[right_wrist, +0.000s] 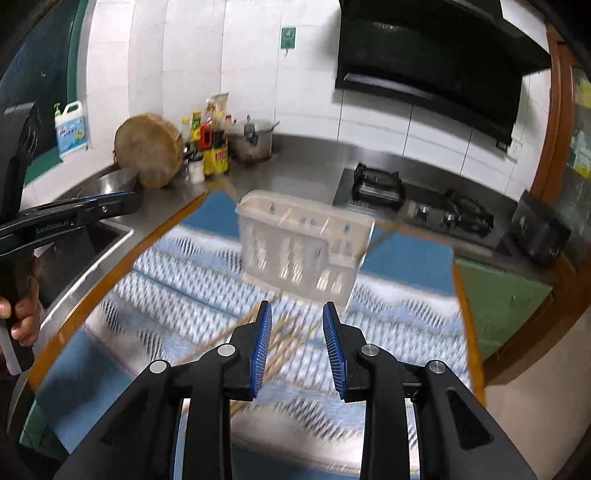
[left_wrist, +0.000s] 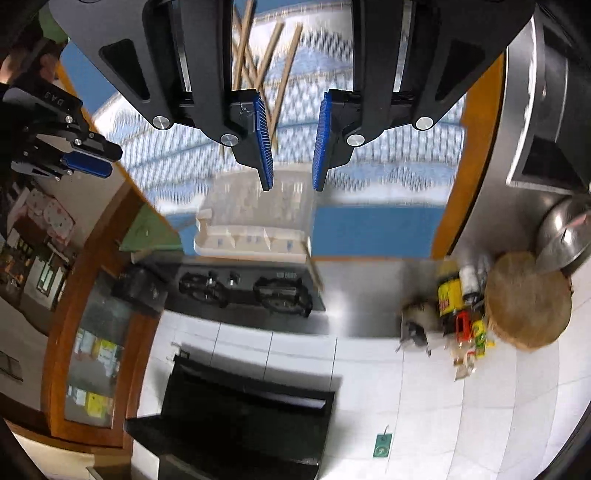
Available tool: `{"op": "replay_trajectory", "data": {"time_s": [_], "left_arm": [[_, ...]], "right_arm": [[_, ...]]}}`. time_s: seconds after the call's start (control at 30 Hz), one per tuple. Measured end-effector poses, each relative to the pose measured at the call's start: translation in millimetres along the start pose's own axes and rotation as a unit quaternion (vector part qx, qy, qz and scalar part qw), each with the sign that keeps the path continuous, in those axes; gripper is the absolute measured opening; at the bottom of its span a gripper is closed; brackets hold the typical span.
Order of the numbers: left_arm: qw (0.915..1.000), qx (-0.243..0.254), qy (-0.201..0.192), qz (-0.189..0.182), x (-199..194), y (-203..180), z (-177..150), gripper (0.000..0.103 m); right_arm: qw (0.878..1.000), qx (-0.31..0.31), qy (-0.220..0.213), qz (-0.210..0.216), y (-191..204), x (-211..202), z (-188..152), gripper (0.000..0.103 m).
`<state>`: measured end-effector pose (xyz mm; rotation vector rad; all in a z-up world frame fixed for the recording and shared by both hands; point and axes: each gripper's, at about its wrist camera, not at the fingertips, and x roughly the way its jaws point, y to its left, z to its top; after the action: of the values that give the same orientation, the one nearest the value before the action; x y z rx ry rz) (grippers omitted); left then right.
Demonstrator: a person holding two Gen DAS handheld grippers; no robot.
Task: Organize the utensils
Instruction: 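Move both open grippers back down to the chopsticks on the cloth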
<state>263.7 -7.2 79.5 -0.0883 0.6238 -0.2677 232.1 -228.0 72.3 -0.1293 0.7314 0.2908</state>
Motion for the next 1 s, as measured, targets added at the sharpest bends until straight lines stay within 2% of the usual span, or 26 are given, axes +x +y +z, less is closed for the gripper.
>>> {"op": "replay_trajectory", "data": {"time_s": [0.2, 0.4, 0.67, 1.0], "left_arm": [[0.9997, -0.01, 0.023, 0.0, -10, 5, -59, 0.022], [0.999, -0.013, 0.039, 0.014, -10, 10, -98, 0.022], [0.996, -0.047, 0.075, 0.016, 6, 33, -133, 0.022], [0.9947, -0.058, 0.084, 0.013, 13, 43, -144, 0.022]], "right_arm": [[0.999, 0.022, 0.036, 0.015, 29, 12, -63, 0.029], [0.996, 0.045, 0.072, 0.034, 51, 37, -106, 0.028], [0.991, 0.066, 0.102, 0.049, 65, 64, -127, 0.025], [0.991, 0.064, 0.111, 0.042, 74, 77, -131, 0.022]]}}
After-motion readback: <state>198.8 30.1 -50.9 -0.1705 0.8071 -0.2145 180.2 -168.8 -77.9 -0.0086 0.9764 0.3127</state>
